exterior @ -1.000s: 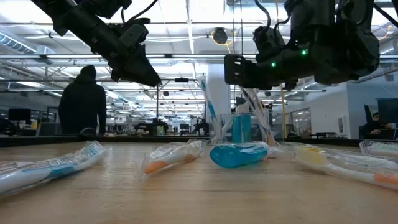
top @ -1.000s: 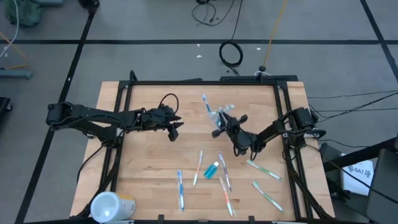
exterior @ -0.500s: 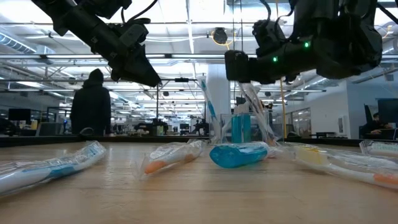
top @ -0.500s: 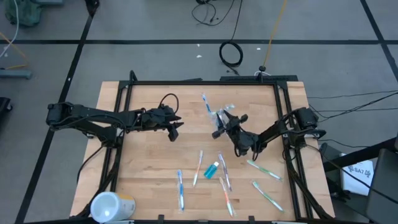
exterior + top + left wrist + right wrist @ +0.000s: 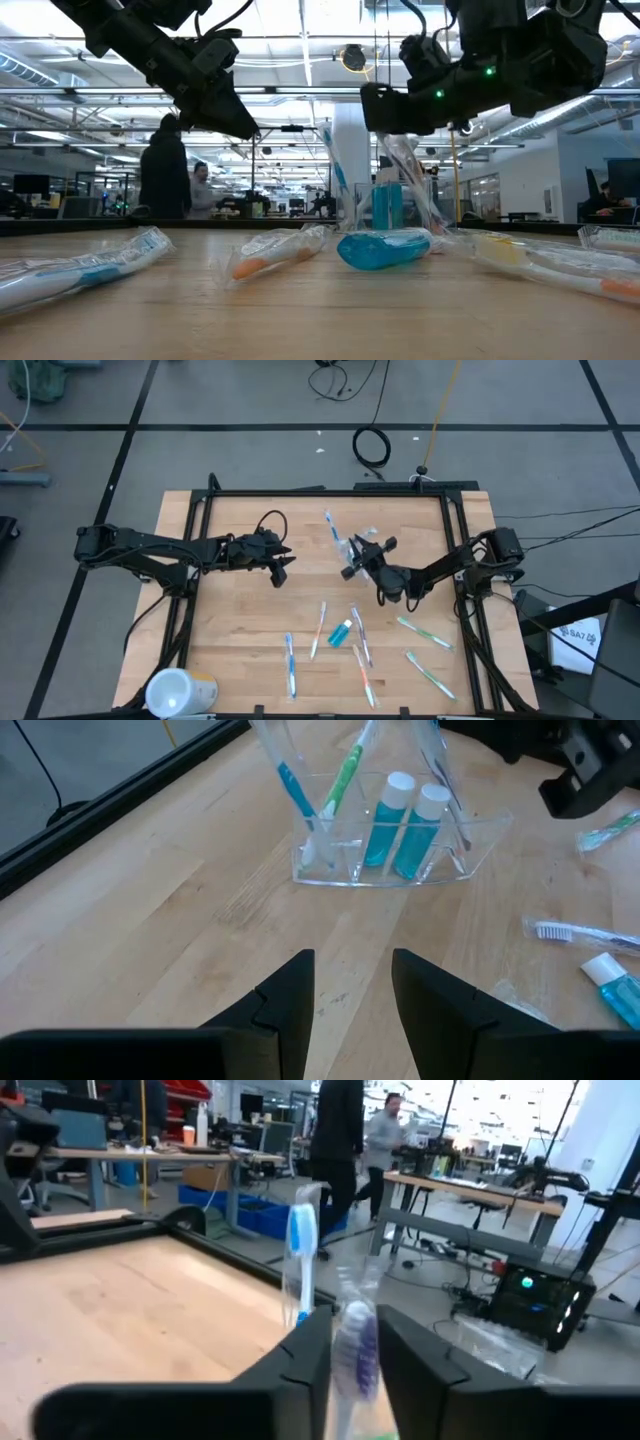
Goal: Pick & Place toothbrushing station
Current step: Put the top violet toothbrush into the transparent organizer
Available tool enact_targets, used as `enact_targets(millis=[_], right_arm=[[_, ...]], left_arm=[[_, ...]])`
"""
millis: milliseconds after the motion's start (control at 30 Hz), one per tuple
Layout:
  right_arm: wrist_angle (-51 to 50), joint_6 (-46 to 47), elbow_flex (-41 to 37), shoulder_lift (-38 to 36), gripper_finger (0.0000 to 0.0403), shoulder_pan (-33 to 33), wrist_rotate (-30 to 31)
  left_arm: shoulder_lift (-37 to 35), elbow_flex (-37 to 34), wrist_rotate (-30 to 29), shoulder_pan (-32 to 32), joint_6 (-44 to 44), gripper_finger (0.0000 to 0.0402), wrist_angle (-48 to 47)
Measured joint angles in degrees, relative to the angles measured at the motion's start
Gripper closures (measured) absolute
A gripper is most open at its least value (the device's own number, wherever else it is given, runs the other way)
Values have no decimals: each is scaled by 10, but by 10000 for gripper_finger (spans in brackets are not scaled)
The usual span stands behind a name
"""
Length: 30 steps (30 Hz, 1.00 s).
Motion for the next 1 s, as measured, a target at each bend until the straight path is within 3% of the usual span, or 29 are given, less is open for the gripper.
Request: enact_targets(millis=[200, 600, 767, 1000], right_arm=[[-14, 19, 0, -1, 396, 1, 2], [37, -42, 0, -39, 400, 65, 93], [31, -36, 0, -38, 401, 105, 98], [-11, -25, 0, -39, 402, 154, 196]], left_arm=[[0, 0, 0, 0, 0, 261, 0], [0, 0, 0, 0, 3, 261, 0], [0, 0, 0, 0, 1, 261, 0], [0, 0, 0, 0, 1, 261, 0]])
